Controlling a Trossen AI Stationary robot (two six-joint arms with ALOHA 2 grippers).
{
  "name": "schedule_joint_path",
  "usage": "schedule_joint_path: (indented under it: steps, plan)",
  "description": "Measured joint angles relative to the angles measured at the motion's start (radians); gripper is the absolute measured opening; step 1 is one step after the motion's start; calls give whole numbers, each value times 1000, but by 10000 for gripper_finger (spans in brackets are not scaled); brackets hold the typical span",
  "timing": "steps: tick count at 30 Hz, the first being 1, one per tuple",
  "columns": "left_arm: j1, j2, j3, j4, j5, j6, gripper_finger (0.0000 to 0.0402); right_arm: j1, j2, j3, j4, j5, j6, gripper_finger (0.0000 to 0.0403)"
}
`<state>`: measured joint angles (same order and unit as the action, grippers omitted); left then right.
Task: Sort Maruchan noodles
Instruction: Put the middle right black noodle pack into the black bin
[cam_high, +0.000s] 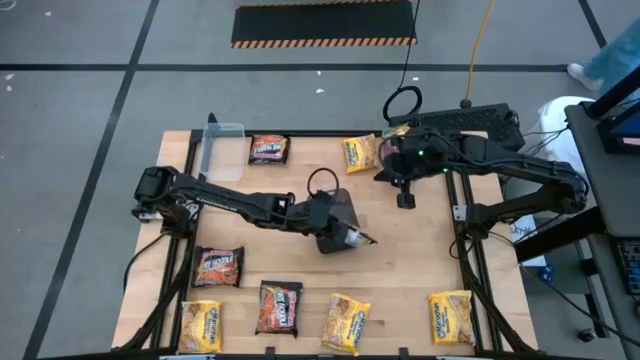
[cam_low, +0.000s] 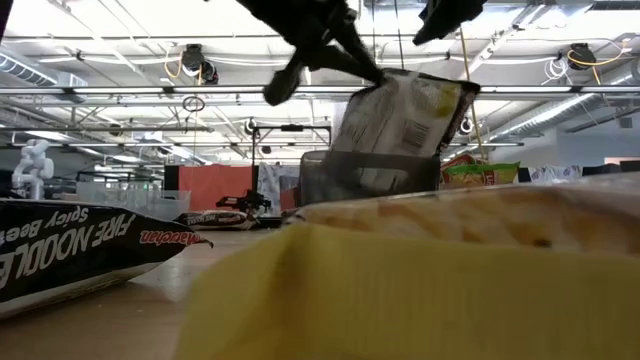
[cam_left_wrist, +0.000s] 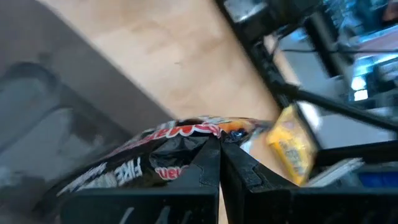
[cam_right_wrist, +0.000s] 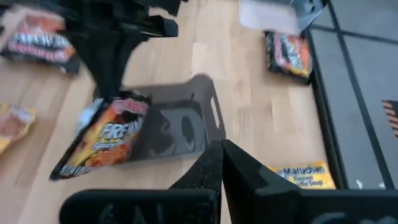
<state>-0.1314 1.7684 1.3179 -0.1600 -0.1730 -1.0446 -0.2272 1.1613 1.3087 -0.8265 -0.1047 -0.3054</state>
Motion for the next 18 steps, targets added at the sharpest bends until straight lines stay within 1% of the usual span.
schedule_joint_path:
  steps: [3, 10, 12, 16, 18]
  plan:
    - [-1, 3, 0, 1, 17, -27, 0, 0, 21, 0, -29, -3, -22, 0]
    - [-29, 14, 0, 15, -5, -103, 0, 0, 44, -1, -66, -12, -29, 0]
    - [-38, 23, 1, 14, -15, -118, 0, 0, 48, 0, -79, -64, -37, 0]
    - [-48, 26, -1, 3, -33, -141, 0, 0, 48, 0, -158, -227, -66, 0]
    - [-49, 26, 0, 3, -38, -140, 0, 0, 48, 0, -195, -273, -63, 0]
